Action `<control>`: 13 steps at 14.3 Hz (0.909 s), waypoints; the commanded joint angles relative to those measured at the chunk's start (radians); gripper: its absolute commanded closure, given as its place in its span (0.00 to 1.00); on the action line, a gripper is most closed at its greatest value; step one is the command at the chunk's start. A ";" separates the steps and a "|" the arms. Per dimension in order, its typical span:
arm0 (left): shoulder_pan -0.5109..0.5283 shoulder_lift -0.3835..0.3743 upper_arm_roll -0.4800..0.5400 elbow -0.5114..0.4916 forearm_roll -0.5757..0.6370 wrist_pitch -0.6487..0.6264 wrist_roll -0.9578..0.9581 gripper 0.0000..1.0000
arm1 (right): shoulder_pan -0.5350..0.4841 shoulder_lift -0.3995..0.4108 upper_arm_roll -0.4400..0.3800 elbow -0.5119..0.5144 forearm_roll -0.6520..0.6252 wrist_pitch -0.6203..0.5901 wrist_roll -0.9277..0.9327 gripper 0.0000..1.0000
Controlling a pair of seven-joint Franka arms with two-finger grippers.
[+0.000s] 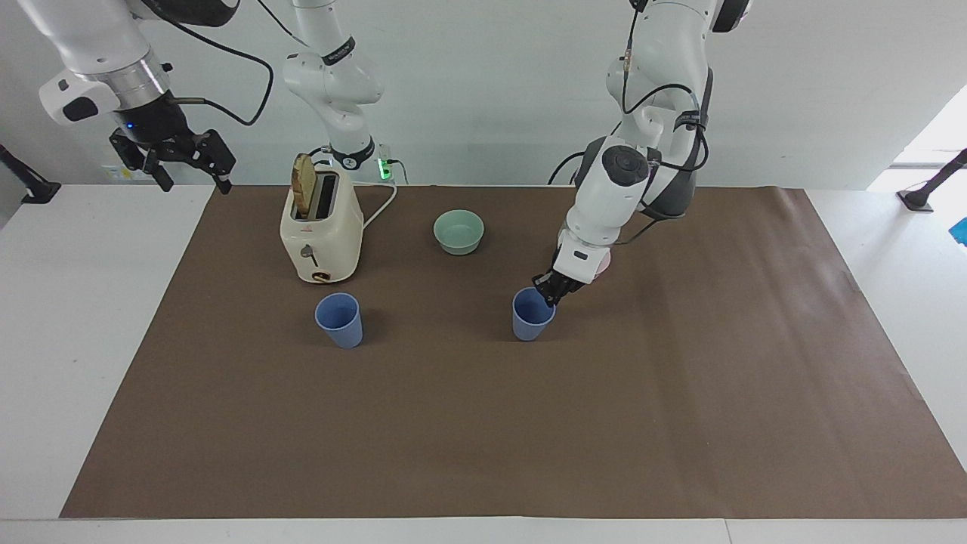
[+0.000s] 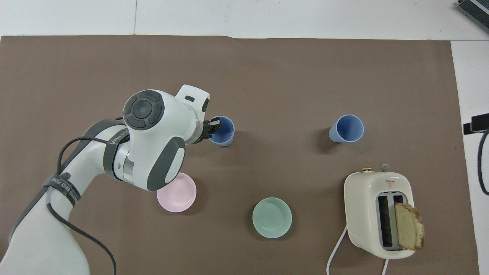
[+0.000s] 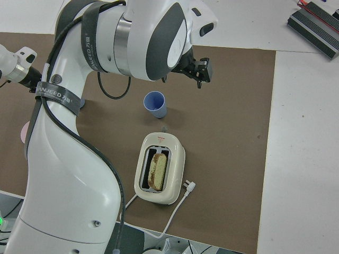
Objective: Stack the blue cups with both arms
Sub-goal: 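Carry the blue cup with the left gripper toward the table center and set it down, then withdraw the left gripper while the right gripper reaches the other blue cup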
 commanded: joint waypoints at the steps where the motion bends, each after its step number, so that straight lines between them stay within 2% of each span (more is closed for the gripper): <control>1: -0.020 -0.013 0.019 -0.029 0.000 0.026 -0.009 1.00 | -0.002 -0.012 0.001 -0.010 -0.017 -0.003 0.016 0.00; 6: -0.020 -0.016 0.019 -0.040 0.001 0.028 -0.001 1.00 | -0.002 -0.012 0.002 -0.010 -0.017 -0.003 0.018 0.00; 7: -0.020 -0.016 0.021 -0.040 0.001 0.026 -0.001 0.73 | -0.002 -0.012 0.002 -0.010 -0.017 -0.003 0.018 0.00; 8: -0.019 -0.016 0.021 -0.038 0.004 0.026 -0.001 0.21 | -0.002 -0.012 0.002 -0.010 -0.021 -0.003 0.018 0.00; 9: -0.016 -0.014 0.021 -0.031 0.025 0.017 -0.002 0.00 | -0.002 -0.012 0.001 -0.010 -0.023 -0.003 0.016 0.00; 13: 0.012 -0.037 0.035 -0.002 0.119 -0.051 0.005 0.00 | -0.001 -0.033 0.004 -0.048 -0.018 0.021 0.013 0.00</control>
